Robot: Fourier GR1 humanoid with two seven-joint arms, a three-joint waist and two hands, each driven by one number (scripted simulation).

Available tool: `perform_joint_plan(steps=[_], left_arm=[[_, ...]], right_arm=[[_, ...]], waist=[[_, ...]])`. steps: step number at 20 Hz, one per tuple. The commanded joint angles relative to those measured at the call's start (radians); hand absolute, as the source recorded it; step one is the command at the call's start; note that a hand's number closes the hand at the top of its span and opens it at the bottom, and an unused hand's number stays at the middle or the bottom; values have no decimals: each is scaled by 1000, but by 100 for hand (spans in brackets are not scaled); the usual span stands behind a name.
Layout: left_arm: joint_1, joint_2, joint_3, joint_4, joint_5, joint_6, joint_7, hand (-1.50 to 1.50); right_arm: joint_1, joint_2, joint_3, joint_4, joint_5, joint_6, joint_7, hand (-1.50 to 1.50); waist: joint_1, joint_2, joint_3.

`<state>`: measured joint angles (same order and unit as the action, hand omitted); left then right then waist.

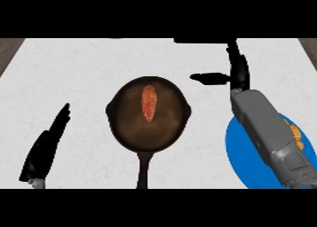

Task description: Pick the sweet potato from the plate and place it in the pan

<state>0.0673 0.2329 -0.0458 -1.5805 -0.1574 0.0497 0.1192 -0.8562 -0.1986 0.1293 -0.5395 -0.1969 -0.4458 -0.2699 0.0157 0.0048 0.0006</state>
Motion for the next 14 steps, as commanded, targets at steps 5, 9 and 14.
perform_joint_plan(steps=[5, 9, 14], left_arm=[[-10, 10, 33, -50, 18, -26, 40, 0], [-3, 42, 75, -4, 31, -59, 3, 0], [-4, -3, 52, -29, -20, -45, 17, 0]], right_arm=[[157, -196, -70, -51, -16, 203, -105, -150], [242, -292, -107, -101, -43, 334, -120, -150], [256, -294, -143, -141, -6, 364, -100, -150]], waist=[[-11, -3, 0], [-16, -4, 0], [-12, -5, -1]])
